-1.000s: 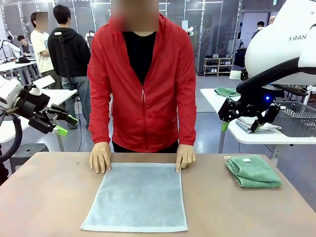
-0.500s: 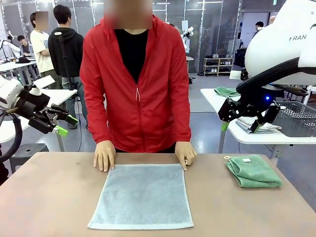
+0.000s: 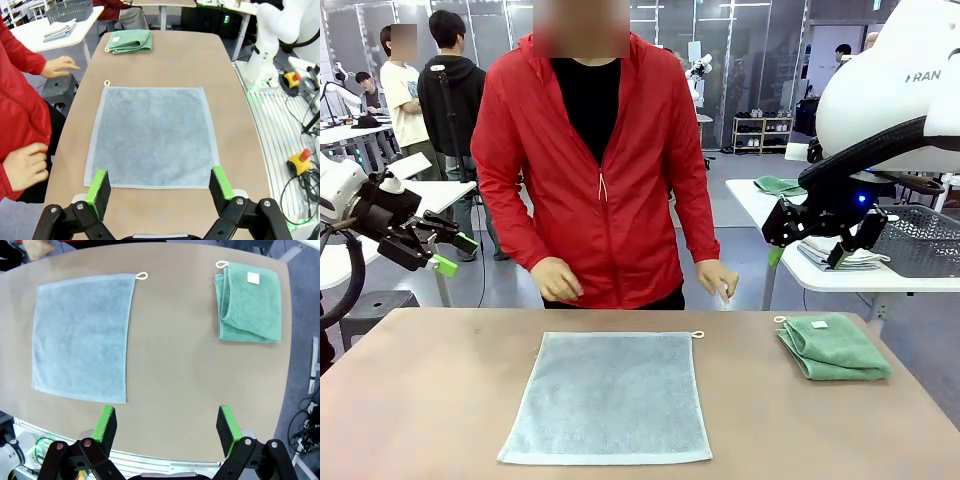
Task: Fold the towels and place them in the basket.
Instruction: When a person lays out a Towel with hook on the table, fold it in half twice.
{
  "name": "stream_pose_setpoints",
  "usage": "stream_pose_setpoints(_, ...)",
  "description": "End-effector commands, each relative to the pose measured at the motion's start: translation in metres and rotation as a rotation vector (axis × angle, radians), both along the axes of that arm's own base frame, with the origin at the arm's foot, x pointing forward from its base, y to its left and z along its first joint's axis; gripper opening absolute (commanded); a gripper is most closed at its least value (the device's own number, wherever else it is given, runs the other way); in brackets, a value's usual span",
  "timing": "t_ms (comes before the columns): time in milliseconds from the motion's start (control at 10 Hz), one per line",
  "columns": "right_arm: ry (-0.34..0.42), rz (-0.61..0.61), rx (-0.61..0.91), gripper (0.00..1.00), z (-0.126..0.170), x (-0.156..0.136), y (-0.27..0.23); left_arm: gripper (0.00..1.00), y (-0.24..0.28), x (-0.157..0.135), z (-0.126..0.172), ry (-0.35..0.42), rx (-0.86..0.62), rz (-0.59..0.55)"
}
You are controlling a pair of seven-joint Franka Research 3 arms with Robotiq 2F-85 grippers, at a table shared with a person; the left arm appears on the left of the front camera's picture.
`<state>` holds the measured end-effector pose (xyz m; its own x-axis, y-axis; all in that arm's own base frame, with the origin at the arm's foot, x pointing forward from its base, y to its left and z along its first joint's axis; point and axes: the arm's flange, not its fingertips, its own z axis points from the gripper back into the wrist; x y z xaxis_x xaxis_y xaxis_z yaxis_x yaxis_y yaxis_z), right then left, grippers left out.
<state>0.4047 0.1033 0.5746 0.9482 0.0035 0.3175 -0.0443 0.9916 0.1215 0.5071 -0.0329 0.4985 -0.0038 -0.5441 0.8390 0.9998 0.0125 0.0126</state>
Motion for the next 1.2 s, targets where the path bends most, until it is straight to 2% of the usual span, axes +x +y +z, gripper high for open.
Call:
stream_pose_setpoints(0,0.000,-0.007,0.001,1.00,0.001,-0.001,0.001,1.00,0.000,-0.001,0.002,-0.006,-0.001,-0.001)
stream_pose_setpoints(500,0.000,0.000,0.000,1.00,0.000,0.000,0.000,1.00,0.000,0.000,0.000,0.000,0.000,0.000)
stream_pose_setpoints(800,-0.024,0.208,-0.070,1.00,0.018,0.010,0.038,1.00,-0.036,-0.008,0.029,-0.072,0.095,0.017)
stream_pose_setpoints(1000,0.022,0.392,-0.143,1.00,0.020,0.018,0.077,1.00,-0.086,-0.014,0.046,-0.001,0.302,0.020)
stream_pose_setpoints(1100,0.056,0.548,-0.195,1.00,0.020,0.022,0.106,1.00,-0.123,-0.023,0.057,0.039,0.468,0.035)
